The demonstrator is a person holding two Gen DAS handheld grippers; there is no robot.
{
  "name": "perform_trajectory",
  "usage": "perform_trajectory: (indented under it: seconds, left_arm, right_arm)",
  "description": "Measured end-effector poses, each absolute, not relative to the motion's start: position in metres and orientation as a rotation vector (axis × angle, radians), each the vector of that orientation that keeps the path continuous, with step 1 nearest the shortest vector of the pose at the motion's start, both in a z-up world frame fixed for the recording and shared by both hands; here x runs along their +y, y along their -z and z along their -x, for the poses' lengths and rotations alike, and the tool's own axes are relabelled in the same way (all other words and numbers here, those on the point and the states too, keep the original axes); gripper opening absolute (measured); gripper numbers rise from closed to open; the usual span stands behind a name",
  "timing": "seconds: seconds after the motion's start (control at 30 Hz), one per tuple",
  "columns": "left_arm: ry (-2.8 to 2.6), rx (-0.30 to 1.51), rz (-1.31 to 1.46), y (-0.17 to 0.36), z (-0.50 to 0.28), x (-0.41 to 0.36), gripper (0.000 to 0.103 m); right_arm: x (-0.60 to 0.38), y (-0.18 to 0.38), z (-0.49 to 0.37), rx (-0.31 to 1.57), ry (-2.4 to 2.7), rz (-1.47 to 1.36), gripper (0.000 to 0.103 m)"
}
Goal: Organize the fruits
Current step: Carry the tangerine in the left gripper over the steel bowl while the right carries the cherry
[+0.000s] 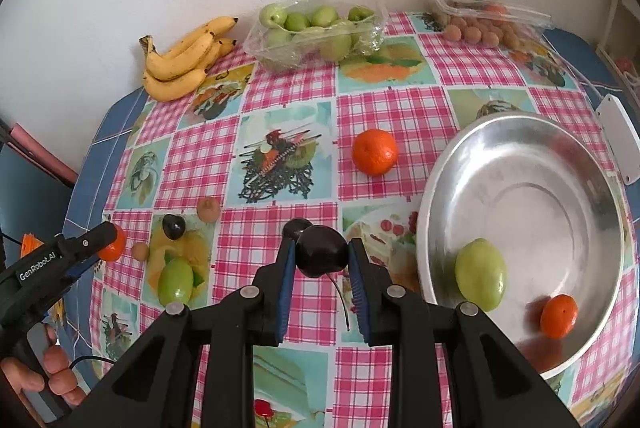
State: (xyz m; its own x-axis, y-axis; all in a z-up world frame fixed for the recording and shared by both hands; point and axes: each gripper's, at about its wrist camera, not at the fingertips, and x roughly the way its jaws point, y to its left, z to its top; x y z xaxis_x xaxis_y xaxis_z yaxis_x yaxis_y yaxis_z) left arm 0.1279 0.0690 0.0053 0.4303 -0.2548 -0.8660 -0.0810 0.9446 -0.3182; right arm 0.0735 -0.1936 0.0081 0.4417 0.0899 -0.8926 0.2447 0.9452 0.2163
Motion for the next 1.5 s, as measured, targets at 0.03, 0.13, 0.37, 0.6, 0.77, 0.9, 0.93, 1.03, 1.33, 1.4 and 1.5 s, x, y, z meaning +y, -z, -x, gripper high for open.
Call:
perform_trajectory:
  seconds: [0.03, 0.13, 0.37, 0.6, 0.77, 0.9, 0.93, 1.03, 1.33, 1.4, 1.5]
  left_arm:
    - [0.112, 1.127, 0.331, -0.005, -0.128, 0.067, 0.039]
    - [0.121, 1.129, 0.313, -0.006, -0.126, 0.059, 0.039]
    - [0.18, 1.135, 0.25, -0.009, -0.118, 0.023, 0.039]
    - [0.278, 1.14, 0.155, -0.013, -0.103, -0.034, 0.039]
    - [0.412, 1.153, 0.118, -0.014, -0.086, -0.081, 0.039]
    - [0.522, 1.165, 0.076, -0.014, -0.068, -0.123, 0.039]
    - [0.546, 1.167, 0.064, -0.014, -0.063, -0.133, 0.039]
    - [0.614, 1.159, 0.011, -0.015, -0.048, -0.162, 0.039]
    - [0.672, 1.093, -0.074, -0.011, -0.045, -0.209, 0.039]
    - [0.664, 1.072, -0.077, -0.01, -0.051, -0.213, 0.039]
    - [0.654, 1.053, -0.07, -0.005, -0.062, -0.218, 0.039]
  right_arm:
    - [-0.196, -0.007, -0.073, 1.119, 0.103, -0.341, 0.028]
    - [-0.208, -0.004, -0.07, 1.132, 0.123, -0.373, 0.028]
    - [-0.245, -0.002, -0.057, 1.135, 0.214, -0.407, 0.028]
    - [-0.295, -0.002, -0.037, 1.125, 0.323, -0.481, 0.028]
    - [-0.335, -0.003, -0.018, 1.103, 0.405, -0.539, 0.028]
    - [-0.361, -0.003, -0.002, 1.09, 0.458, -0.575, 0.028]
    - [-0.365, -0.003, 0.0, 1.087, 0.464, -0.582, 0.028]
    - [-0.376, -0.005, 0.007, 1.074, 0.482, -0.593, 0.028]
    - [-0.386, -0.005, 0.01, 1.052, 0.477, -0.613, 0.028]
    - [-0.383, -0.002, 0.006, 1.053, 0.464, -0.613, 0.028]
    - [-0.38, 0.002, -0.001, 1.059, 0.464, -0.593, 0.028]
